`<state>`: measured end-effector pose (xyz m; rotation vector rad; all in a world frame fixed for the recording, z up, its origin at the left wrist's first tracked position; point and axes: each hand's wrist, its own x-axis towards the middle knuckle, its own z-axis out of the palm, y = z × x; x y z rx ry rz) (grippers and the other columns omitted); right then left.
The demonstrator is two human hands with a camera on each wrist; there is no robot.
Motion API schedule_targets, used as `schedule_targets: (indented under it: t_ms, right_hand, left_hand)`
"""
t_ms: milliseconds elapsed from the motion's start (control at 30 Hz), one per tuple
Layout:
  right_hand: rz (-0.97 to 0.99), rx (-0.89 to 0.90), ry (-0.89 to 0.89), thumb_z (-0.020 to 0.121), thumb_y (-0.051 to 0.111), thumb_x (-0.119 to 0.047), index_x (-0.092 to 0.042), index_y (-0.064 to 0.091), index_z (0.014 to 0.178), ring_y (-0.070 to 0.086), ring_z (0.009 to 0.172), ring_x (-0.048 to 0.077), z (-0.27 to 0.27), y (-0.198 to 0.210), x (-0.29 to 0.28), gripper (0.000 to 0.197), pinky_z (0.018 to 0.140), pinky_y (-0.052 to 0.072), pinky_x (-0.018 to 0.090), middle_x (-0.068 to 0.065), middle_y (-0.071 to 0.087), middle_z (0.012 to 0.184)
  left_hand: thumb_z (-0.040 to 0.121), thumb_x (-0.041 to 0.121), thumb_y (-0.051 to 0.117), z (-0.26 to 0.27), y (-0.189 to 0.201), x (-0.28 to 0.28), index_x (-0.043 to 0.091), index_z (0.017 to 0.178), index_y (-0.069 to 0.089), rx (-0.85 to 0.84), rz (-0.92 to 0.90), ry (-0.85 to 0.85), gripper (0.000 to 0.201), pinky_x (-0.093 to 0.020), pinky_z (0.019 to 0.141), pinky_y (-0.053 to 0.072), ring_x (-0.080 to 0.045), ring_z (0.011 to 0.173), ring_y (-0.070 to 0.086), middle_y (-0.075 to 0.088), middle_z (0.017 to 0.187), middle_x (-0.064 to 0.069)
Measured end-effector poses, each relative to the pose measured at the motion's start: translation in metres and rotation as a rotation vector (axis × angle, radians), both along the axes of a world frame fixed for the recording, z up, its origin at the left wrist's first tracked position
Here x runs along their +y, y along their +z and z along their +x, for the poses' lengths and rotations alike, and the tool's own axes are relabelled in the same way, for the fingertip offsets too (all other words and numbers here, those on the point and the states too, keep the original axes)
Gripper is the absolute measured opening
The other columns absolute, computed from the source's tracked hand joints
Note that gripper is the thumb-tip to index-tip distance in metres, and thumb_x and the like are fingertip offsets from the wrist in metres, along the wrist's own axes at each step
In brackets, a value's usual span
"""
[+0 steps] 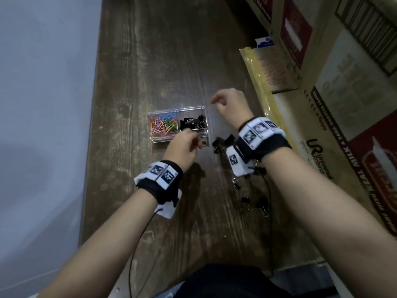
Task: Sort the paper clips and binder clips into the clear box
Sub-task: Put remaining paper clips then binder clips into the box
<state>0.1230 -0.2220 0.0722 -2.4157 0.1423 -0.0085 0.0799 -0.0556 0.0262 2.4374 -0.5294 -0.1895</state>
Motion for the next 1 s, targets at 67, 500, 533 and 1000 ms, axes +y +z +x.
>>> schedule_targets:
  t_ms: [67, 500, 533, 1000]
  right_hand:
    - [-0.054, 0.062, -0.117, 0.087, 0.052, -0.001, -0.013, 0.073, 0.098, 0.064, 0.104, 0.022, -0.018, -0.013, -0.031, 0.026, 0.096, 0.046, 0.027, 0.006, 0.071, 0.108]
    - [-0.374, 0.228, 0.096, 0.083, 0.065, -0.033, -0.018, 0.059, 0.122, 0.044, 0.116, 0.026, -0.049, -0.082, -0.05, 0.042, 0.094, 0.042, 0.039, 0.008, 0.049, 0.121]
    - [-0.349, 0.218, 0.085, 0.082, 0.067, -0.03, -0.017, 0.061, 0.118, 0.047, 0.114, 0.026, -0.049, -0.082, -0.052, 0.039, 0.093, 0.043, 0.038, 0.008, 0.051, 0.119]
    - [0.219, 0.271, -0.355, 0.092, 0.042, -0.006, -0.004, 0.06, 0.098, 0.048, 0.06, 0.012, -0.076, -0.069, -0.086, 0.018, 0.05, 0.038, 0.012, 0.001, 0.055, 0.075]
  left_hand:
    - [0.081, 0.004, 0.053, -0.008, -0.013, -0.02, 0.013, 0.087, 0.061, 0.092, 0.127, -0.07, 0.013, -0.037, 0.086, 0.046, -0.02, 0.098, 0.052, 0.058, 0.102, -0.005]
    - [0.086, 0.013, 0.055, 0.006, -0.037, -0.075, 0.012, 0.128, 0.042, -0.035, 0.402, -0.094, 0.043, -0.035, 0.084, 0.048, -0.026, 0.124, 0.037, 0.035, 0.136, -0.011]
    - [0.087, 0.011, 0.052, 0.008, -0.038, -0.073, 0.011, 0.13, 0.04, -0.062, 0.415, -0.139, 0.044, -0.035, 0.086, 0.048, -0.026, 0.129, 0.034, 0.031, 0.142, -0.012]
    - [0.088, -0.005, 0.041, 0.005, -0.044, -0.075, 0.003, 0.124, 0.038, -0.048, 0.51, -0.215, 0.037, -0.04, 0.096, 0.043, -0.035, 0.119, 0.038, 0.039, 0.131, -0.02]
